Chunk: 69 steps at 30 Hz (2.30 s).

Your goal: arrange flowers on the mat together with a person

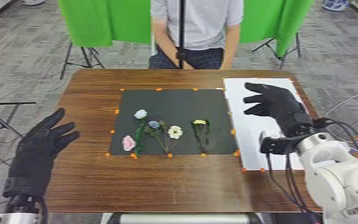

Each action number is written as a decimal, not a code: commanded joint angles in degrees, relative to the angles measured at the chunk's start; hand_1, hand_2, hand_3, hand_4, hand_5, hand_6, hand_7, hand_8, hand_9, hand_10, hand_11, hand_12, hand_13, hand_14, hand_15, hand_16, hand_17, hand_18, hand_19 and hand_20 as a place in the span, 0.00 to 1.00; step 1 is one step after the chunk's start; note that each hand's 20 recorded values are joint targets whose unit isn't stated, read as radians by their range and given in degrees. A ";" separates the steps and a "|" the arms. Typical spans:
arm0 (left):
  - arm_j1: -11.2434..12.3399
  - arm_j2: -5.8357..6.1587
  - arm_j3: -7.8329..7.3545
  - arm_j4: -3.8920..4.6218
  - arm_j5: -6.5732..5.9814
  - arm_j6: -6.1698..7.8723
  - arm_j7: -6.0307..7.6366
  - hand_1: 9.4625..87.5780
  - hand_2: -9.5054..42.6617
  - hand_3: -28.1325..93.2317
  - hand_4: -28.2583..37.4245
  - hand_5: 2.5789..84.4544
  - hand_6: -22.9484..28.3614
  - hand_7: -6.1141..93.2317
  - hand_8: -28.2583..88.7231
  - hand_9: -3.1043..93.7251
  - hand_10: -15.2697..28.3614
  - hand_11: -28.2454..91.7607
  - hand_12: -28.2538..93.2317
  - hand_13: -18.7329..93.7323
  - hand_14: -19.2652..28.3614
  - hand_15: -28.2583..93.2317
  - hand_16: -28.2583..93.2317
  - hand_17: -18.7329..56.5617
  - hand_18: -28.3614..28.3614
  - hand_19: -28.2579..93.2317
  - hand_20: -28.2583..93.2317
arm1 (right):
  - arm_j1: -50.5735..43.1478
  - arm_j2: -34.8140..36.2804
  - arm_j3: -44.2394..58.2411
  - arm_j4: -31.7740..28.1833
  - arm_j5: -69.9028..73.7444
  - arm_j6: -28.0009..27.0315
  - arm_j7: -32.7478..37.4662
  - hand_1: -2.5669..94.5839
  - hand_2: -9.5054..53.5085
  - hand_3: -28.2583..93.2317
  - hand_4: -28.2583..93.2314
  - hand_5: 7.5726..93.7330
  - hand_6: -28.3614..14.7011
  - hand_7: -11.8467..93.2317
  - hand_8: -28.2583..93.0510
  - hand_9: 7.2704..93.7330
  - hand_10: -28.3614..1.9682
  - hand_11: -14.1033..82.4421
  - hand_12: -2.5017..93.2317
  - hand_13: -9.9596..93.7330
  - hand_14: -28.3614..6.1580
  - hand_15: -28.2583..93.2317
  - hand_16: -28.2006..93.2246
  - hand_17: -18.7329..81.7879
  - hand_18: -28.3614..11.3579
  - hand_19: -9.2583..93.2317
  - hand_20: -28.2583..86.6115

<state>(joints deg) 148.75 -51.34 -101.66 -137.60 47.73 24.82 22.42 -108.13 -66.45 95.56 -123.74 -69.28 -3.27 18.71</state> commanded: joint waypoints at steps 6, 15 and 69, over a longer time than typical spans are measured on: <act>0.30 -1.12 -0.04 0.19 0.74 -1.25 -0.68 0.12 0.27 0.88 0.00 0.35 0.54 0.22 0.15 0.36 0.75 0.43 0.32 0.36 0.93 0.63 0.16 0.12 0.89 0.62 0.32 | -7.01 -2.66 3.01 2.03 16.31 -5.18 -7.94 0.23 0.22 0.82 0.01 0.44 0.64 0.21 0.15 0.45 0.31 0.28 0.19 0.46 0.20 0.64 0.32 0.23 0.09 0.61 0.39; -0.35 -1.11 0.29 0.35 0.81 -1.31 -1.03 0.12 0.27 0.88 0.00 0.35 0.54 0.22 0.15 0.36 0.76 0.43 0.32 0.37 0.93 0.63 0.16 0.12 0.89 0.62 0.32 | -7.58 -2.47 2.91 2.87 18.27 -6.31 -10.11 0.22 0.23 0.82 0.01 0.44 0.65 0.21 0.15 0.45 0.32 0.28 0.19 0.46 0.20 0.63 0.32 0.23 0.09 0.59 0.39; 0.51 -0.59 0.14 -0.62 0.95 -0.36 -0.30 0.14 0.28 0.88 0.00 0.35 0.55 0.22 0.14 0.37 0.77 0.44 0.31 0.37 0.94 0.64 0.16 0.12 0.89 0.63 0.32 | -8.07 -2.71 2.93 2.75 18.32 -8.40 -11.60 0.22 0.22 0.86 0.01 0.45 0.68 0.23 0.14 0.46 0.37 0.30 0.19 0.46 0.24 0.62 0.33 0.22 0.12 0.56 0.42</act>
<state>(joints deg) 148.93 -51.89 -101.66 -137.91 48.32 24.13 22.37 -115.51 -68.54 98.37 -120.67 -50.87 -11.10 7.76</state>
